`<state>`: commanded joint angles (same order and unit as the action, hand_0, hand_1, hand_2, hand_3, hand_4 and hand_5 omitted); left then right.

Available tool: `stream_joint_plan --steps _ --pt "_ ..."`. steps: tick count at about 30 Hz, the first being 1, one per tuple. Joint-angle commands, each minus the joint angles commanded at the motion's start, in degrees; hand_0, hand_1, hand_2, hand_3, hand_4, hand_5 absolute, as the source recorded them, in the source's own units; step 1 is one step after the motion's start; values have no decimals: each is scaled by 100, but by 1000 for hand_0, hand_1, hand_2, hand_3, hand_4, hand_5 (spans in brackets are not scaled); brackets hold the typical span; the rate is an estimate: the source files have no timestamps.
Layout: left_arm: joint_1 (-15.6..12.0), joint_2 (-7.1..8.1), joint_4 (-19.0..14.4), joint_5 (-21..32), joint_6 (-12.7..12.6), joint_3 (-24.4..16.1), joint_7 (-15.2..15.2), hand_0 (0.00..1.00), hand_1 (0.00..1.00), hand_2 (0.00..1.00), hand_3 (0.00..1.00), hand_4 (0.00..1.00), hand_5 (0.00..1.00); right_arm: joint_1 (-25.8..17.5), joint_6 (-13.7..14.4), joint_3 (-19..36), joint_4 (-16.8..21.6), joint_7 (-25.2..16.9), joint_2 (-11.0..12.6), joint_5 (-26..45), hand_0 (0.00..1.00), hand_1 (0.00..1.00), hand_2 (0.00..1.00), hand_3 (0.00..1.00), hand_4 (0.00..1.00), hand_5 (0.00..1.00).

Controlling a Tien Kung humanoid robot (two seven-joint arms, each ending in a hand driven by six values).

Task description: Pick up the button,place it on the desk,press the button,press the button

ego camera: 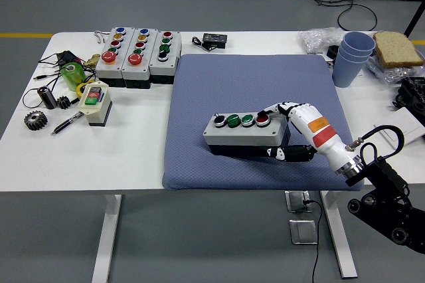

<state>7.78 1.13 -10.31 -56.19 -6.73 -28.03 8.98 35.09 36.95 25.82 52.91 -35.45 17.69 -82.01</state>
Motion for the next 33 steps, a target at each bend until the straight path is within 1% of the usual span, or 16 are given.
stream_joint_plan --steps 3,4,9,10,15,16,17,18,21,22,27,28,33 --pt "-7 -1 0 -7 4 -1 2 623 658 679 591 340 648 0 3 4 -12 -10 2 -26 27 2 256 521 600 2" --pt "-8 -1 0 -7 4 -2 2 623 658 679 590 339 645 -1 3 5 -12 -11 3 -30 59 12 280 522 610 2" --pt "-29 -5 0 -66 9 -48 13 623 658 679 590 339 645 -15 3 14 -91 -42 39 -63 59 12 280 522 610 2" --pt "-35 -8 0 -84 10 -68 16 621 657 679 590 339 645 -20 3 27 -107 -20 55 -104 188 192 374 543 617 21" --pt "-56 -13 0 -128 13 -113 25 621 657 679 590 339 645 -2 3 65 -127 89 126 -332 188 192 374 543 617 21" --pt "-57 -14 0 -133 13 -117 25 624 657 678 589 339 644 0 3 66 -128 99 129 -346 435 375 511 601 702 33" --pt "-57 -14 0 -134 13 -118 26 624 657 678 589 339 644 1 3 66 -128 101 130 -350 435 375 511 601 702 33" --pt "-65 -18 0 -152 16 -122 29 624 657 678 589 339 644 33 -105 60 -165 236 146 -458 435 375 511 601 702 33" --pt "-75 -23 0 -165 18 -123 31 624 657 678 589 339 644 47 -209 64 -198 361 167 -581 435 375 511 601 702 33" --pt "-77 -24 0 -169 19 -127 31 623 657 678 589 340 643 45 -225 65 -199 380 171 -602 722 573 680 816 821 24" --pt "-90 -30 0 -174 20 -135 33 623 657 678 589 340 643 12 -287 71 -169 511 225 -805 722 573 680 816 821 24" --pt "-89 -31 0 -178 19 -138 34 623 657 678 589 339 643 5 -264 69 -166 523 237 -832 860 720 882 953 841 2" --pt "-78 -26 0 -120 16 -84 22 623 657 678 589 339 643 -23 -121 123 -99 507 270 -895 860 720 882 953 841 2"
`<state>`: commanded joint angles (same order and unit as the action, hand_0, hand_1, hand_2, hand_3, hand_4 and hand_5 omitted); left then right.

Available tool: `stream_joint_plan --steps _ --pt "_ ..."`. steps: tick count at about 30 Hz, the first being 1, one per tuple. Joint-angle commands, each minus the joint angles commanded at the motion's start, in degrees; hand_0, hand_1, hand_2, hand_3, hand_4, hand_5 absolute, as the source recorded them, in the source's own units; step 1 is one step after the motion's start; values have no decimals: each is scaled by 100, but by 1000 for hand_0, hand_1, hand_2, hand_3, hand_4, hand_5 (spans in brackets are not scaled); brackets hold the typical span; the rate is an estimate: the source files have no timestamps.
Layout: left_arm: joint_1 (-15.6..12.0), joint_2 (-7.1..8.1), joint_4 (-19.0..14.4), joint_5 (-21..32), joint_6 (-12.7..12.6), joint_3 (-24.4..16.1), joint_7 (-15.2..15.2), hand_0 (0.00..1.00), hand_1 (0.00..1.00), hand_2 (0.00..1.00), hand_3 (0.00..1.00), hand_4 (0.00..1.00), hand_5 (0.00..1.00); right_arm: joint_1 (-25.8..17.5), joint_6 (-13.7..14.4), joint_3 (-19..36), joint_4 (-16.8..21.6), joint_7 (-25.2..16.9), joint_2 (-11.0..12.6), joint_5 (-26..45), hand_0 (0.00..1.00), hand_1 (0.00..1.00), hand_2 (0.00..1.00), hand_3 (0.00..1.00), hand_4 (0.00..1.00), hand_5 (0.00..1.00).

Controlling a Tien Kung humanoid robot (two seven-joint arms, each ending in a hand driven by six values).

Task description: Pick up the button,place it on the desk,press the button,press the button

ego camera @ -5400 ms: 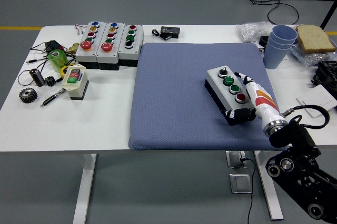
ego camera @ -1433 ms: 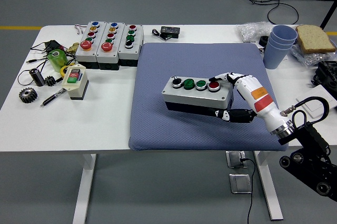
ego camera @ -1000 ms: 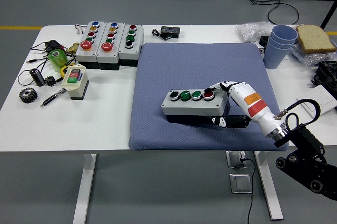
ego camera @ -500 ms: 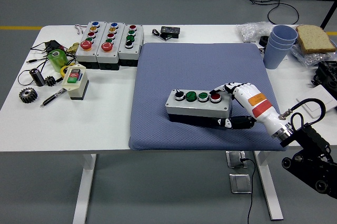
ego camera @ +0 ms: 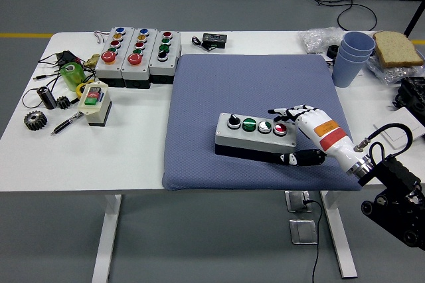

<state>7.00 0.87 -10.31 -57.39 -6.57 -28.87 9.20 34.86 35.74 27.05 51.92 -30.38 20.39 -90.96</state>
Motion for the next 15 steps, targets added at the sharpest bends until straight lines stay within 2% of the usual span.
stream_joint_plan --steps 1,8,15 --pt "8 2 0 5 1 3 -2 623 657 678 589 337 639 -13 19 47 46 5 16 -15 920 793 955 998 863 2" --pt "38 10 0 72 -7 34 -16 623 658 678 588 339 643 -89 23 265 324 109 134 -127 925 802 960 998 867 2" --pt "54 14 0 116 -10 76 -24 623 657 678 589 338 640 -130 -202 396 449 297 240 -292 934 801 954 998 881 2"
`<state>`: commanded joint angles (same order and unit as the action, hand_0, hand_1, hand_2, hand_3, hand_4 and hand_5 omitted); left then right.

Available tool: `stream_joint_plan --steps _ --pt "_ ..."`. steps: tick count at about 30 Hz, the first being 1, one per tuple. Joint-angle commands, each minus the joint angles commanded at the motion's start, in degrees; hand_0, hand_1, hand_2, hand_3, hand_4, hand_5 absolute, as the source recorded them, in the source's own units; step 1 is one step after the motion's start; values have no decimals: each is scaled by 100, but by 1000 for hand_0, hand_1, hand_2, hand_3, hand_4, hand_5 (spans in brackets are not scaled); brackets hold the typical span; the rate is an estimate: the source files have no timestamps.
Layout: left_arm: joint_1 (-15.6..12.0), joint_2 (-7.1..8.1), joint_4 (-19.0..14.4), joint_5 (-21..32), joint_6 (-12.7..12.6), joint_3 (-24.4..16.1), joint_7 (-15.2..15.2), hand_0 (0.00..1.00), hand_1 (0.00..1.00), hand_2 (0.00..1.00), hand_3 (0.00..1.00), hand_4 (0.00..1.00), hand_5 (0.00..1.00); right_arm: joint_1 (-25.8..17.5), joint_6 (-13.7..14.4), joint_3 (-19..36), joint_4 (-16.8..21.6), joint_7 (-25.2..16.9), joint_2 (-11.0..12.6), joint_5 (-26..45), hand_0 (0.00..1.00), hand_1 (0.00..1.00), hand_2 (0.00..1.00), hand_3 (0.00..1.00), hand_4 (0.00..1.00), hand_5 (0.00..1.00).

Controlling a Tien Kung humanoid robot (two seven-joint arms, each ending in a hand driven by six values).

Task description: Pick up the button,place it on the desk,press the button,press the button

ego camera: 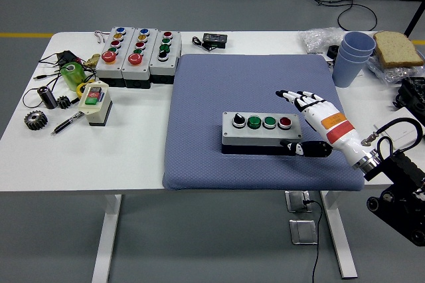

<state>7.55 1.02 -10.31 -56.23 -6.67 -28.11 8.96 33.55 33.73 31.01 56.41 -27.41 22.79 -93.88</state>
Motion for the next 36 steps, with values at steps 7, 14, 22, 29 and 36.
stream_joint_plan --steps 7,14,22,29,36 --pt "10 8 0 48 -7 33 -12 623 658 678 589 339 641 -350 12 384 1160 33 427 152 917 779 925 998 879 2" --pt "14 17 0 14 -4 12 -9 623 658 678 592 339 641 -554 289 638 1905 511 640 -85 646 493 664 908 853 2" --pt "11 10 0 -9 -2 -6 -3 623 658 678 589 342 645 -612 85 595 1813 1258 628 -589 110 2 200 645 733 158" --pt "17 9 0 11 -2 33 -6 623 658 678 591 340 643 -587 -329 580 1647 1741 556 -909 102 2 166 627 741 190" --pt "-3 4 0 -10 4 26 -1 623 658 678 592 341 647 -600 -609 557 1543 1962 527 -1012 103 2 162 607 745 205"
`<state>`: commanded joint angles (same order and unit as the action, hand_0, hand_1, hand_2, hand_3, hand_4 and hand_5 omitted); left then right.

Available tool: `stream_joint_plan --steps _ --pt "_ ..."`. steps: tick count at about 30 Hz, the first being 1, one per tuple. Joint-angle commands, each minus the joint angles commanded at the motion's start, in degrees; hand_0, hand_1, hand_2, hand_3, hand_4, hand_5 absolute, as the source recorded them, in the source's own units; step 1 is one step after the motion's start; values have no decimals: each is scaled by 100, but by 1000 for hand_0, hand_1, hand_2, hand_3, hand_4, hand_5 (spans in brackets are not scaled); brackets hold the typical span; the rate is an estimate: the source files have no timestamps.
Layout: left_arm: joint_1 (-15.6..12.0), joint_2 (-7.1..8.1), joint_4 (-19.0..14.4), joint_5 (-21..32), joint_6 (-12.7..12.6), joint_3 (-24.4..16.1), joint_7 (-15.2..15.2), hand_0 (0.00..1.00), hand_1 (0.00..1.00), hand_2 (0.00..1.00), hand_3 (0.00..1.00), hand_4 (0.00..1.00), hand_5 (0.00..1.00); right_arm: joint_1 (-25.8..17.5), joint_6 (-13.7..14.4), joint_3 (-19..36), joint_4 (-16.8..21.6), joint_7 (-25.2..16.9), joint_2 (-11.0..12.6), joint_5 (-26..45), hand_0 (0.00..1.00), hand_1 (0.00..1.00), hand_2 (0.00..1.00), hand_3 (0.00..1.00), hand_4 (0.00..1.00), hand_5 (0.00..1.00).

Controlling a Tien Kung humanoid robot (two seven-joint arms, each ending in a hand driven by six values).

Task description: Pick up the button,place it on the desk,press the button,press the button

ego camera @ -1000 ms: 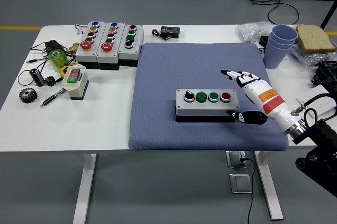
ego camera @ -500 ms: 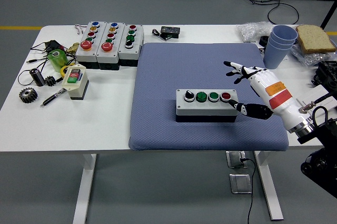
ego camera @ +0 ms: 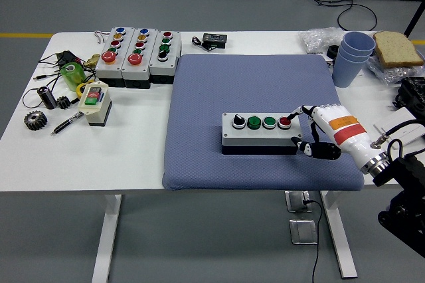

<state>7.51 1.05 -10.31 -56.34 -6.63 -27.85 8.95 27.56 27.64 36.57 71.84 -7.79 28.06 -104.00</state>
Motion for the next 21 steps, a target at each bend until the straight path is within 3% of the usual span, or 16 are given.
stream_joint_plan --steps 21 --pt "-53 -8 0 -97 14 -45 22 623 658 678 593 341 648 84 111 -51 -91 26 -162 -5 112 2 162 611 746 233"
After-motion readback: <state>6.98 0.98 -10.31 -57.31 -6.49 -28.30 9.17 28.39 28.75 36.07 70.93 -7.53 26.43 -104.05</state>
